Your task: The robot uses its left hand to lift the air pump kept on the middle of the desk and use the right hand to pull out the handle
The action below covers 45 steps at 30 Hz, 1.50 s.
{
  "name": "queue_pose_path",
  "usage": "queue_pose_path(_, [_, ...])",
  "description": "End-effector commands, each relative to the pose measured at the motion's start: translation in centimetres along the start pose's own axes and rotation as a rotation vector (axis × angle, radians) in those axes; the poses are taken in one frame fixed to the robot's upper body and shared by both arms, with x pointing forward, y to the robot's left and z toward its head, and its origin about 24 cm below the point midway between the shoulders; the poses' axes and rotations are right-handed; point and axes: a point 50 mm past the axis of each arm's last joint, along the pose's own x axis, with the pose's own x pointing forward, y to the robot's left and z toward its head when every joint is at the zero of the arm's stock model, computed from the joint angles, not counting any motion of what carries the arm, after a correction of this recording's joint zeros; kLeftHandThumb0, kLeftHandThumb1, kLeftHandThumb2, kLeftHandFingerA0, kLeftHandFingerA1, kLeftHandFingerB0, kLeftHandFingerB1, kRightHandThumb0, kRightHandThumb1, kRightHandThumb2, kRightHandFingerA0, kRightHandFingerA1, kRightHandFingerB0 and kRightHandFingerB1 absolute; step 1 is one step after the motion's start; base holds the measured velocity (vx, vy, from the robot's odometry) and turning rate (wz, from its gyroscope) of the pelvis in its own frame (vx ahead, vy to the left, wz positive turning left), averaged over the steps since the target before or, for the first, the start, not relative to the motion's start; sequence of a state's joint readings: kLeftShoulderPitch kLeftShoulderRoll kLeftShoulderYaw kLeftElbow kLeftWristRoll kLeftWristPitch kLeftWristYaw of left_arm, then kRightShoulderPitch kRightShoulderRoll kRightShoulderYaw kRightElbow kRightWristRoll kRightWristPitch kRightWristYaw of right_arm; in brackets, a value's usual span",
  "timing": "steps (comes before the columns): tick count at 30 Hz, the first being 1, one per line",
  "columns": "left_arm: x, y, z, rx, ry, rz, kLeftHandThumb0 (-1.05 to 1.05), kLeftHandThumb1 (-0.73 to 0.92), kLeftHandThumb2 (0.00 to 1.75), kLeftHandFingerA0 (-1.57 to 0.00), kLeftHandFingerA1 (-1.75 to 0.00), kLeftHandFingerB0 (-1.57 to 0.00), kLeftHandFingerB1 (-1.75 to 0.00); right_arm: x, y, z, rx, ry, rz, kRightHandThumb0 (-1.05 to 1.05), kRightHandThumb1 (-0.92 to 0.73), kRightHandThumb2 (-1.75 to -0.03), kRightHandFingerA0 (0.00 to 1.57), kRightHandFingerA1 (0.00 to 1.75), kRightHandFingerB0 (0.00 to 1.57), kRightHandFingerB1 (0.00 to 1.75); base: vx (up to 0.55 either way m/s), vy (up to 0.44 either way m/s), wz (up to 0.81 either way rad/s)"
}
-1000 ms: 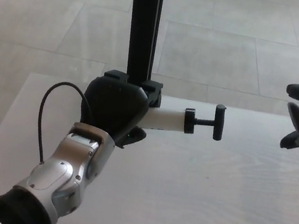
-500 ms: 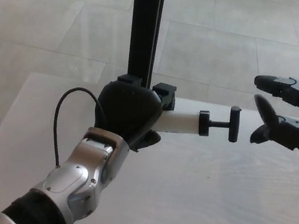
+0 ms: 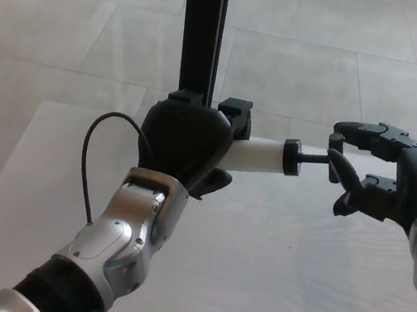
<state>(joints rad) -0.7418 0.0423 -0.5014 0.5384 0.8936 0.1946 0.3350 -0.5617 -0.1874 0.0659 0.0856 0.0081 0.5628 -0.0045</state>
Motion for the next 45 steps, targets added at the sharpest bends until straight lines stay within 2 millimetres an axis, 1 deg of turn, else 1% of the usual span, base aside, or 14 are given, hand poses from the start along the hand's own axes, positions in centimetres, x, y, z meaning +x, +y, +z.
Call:
queue_pose_path(1, [0.3,0.5,-0.3,0.014,0.021,0.034,-0.22,0.58,0.85,-0.78,-1.75,-0.61,-1.54,0.1,-0.4,-0.4,-0.016,-0.013,-0.080,-0.27,-0.64,-0.62,0.92,1.68,0.65,0.58,0.00,0.000,0.00])
queue_pose_path(2, [0.3,0.4,-0.3,0.016,0.013,0.032,-0.14,0.59,0.82,-0.91,-1.75,-0.62,-1.44,0.1,-0.4,-0.4,-0.021,-0.022,-0.085,-0.26,-0.65,-0.62,0.92,1.69,0.67,0.61,0.00,0.000,0.00])
queue_pose_path(7, [0.0,0.1,-0.2,0.020,0.003,0.015,-0.20,0.52,0.87,-0.78,-1.75,-0.63,-1.53,0.2,-0.5,-0.1,-0.054,-0.066,-0.120,-0.25,-0.70,-0.64,0.85,1.63,0.74,0.64,0.00,0.000,0.00])
queue_pose_path(8, [0.0,0.1,-0.2,0.034,-0.002,0.013,-0.16,0.56,0.82,-0.92,-1.75,-0.61,-1.44,0.2,-0.5,-0.1,-0.063,-0.070,-0.129,-0.25,-0.71,-0.65,0.83,1.62,0.76,0.66,0.00,0.000,0.00])
queue_pose_path(13, [-0.1,-0.2,-0.1,0.066,-0.018,0.009,-0.19,0.60,0.79,-0.91,-1.74,-0.62,-1.40,0.4,-0.5,0.2,-0.075,-0.118,-0.153,-0.21,-0.71,-0.67,0.83,1.34,0.81,0.70,0.00,0.000,0.00])
queue_pose_path(17, [-0.1,-0.2,0.1,0.073,-0.013,-0.001,-0.23,0.64,0.75,-0.92,-1.70,-0.63,-1.39,0.3,-0.3,0.3,-0.077,-0.130,-0.141,-0.21,-0.69,-0.69,0.92,1.52,0.80,0.65,0.00,0.000,0.00])
queue_pose_path(18, [-0.1,-0.2,0.1,0.075,-0.014,0.001,-0.26,0.65,0.72,-0.77,-1.74,-0.65,-1.46,0.3,-0.2,0.4,-0.076,-0.130,-0.141,-0.21,-0.69,-0.68,0.93,1.53,0.81,0.64,0.00,0.000,0.00])
queue_pose_path(21, [-0.1,-0.3,0.2,0.075,-0.018,0.005,-0.21,0.62,0.75,-0.92,-1.72,-0.62,-1.41,0.3,-0.2,0.4,-0.080,-0.135,-0.144,-0.23,-0.70,-0.64,0.91,1.39,0.83,0.62,0.00,0.000,0.00])
queue_pose_path(27, [0.1,-0.2,0.2,0.069,-0.017,0.001,-0.21,0.61,0.79,-0.90,-1.71,-0.64,-1.36,0.2,0.3,0.4,-0.072,-0.138,-0.104,-0.24,-0.67,-0.66,0.96,1.59,0.78,0.63,0.00,0.000,0.00])
queue_pose_path(30, [0.2,-0.1,0.2,0.078,-0.019,-0.005,-0.33,0.73,0.58,-0.81,-1.75,-0.66,-1.34,0.1,0.7,0.1,-0.061,-0.123,-0.090,-0.26,-0.65,-0.65,0.95,1.62,0.79,0.62,0.00,0.000,0.00])
queue_pose_path(39, [0.8,0.5,0.0,0.029,-0.012,-0.003,-0.32,0.72,0.66,-0.77,-1.71,-0.67,-1.41,0.1,0.9,-0.6,-0.067,-0.082,-0.051,-0.23,-0.69,-0.61,0.92,1.50,0.74,0.61,0.00,0.000,0.00])
queue_pose_path(40, [0.9,0.6,-0.1,0.031,-0.013,0.002,-0.33,0.65,0.72,-0.95,-1.75,-0.62,-1.42,0.1,0.9,-0.7,-0.067,-0.076,-0.043,-0.22,-0.69,-0.62,0.91,1.49,0.73,0.61,0.00,0.000,0.00])
queue_pose_path(41, [1.0,0.7,-0.1,0.042,-0.016,0.015,-0.27,0.60,0.82,-0.78,-1.75,-0.61,-1.58,0.1,1.0,-0.9,-0.076,-0.067,-0.035,-0.23,-0.69,-0.61,0.91,1.50,0.74,0.59,0.00,0.000,0.00])
queue_pose_path(45, [0.9,0.6,0.2,0.062,-0.024,0.021,-0.19,0.57,0.78,-0.91,-1.75,-0.61,-1.45,0.0,1.0,-1.4,-0.105,-0.030,-0.019,-0.28,-0.65,-0.64,0.90,1.61,0.72,0.60,0.00,0.000,0.00])
